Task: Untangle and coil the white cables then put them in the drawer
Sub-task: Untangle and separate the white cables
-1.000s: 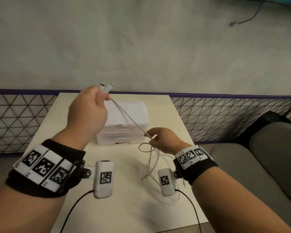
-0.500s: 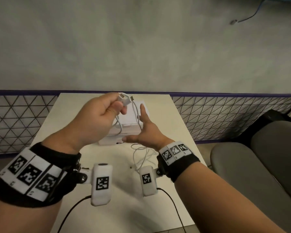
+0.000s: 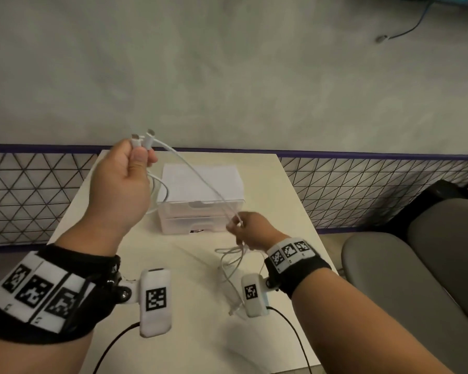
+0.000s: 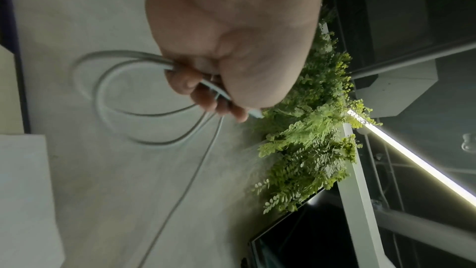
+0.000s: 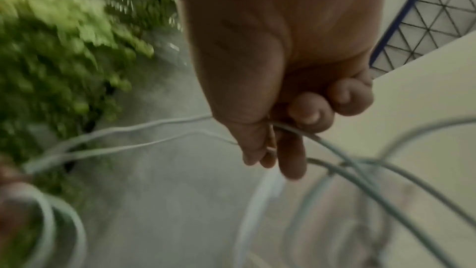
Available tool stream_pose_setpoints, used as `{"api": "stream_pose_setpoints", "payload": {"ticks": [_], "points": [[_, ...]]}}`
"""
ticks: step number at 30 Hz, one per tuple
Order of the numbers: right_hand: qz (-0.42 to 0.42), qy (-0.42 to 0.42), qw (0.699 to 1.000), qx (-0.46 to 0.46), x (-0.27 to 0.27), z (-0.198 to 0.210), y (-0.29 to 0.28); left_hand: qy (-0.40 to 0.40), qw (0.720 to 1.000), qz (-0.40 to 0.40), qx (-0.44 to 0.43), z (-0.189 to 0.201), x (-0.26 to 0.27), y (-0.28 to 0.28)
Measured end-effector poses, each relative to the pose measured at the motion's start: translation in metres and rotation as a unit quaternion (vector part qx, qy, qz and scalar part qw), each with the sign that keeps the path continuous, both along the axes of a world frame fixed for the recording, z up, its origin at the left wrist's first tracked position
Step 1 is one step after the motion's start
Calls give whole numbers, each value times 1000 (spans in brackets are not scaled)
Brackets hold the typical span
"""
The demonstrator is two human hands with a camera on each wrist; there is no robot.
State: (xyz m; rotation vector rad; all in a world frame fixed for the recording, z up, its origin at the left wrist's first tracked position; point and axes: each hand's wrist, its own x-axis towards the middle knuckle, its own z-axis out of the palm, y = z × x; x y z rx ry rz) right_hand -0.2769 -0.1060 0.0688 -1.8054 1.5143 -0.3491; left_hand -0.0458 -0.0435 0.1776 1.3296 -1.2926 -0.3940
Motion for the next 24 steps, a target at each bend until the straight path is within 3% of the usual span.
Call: {"api": "stream_pose_setpoints", "payload": {"ticks": [4,7,12,15,18,21,24], "points": [[-51,-152,987,0,-3,46,-1,-82,983,-52,157,-20,-22,5],[-44,-178,983,-20,-6,76,4,-110,963,-115,217,-41,-37,6],[-51,-175,980,-79,-4,109,10,-149,938,-234,207,-60,-58,-1],[-43,-204,975,-83,-1,119,13,-184,930,-252,193,-60,-72,-10],[-19,-188,975,-117,-2,129,18,-188,921,-268,209,-63,-81,-13],[-54,-99,958,-263,-17,145,17,-225,919,-234,222,-71,-77,-16],[-82,-39,926,-366,-35,156,12,-147,942,-152,260,-77,-64,-19]]}}
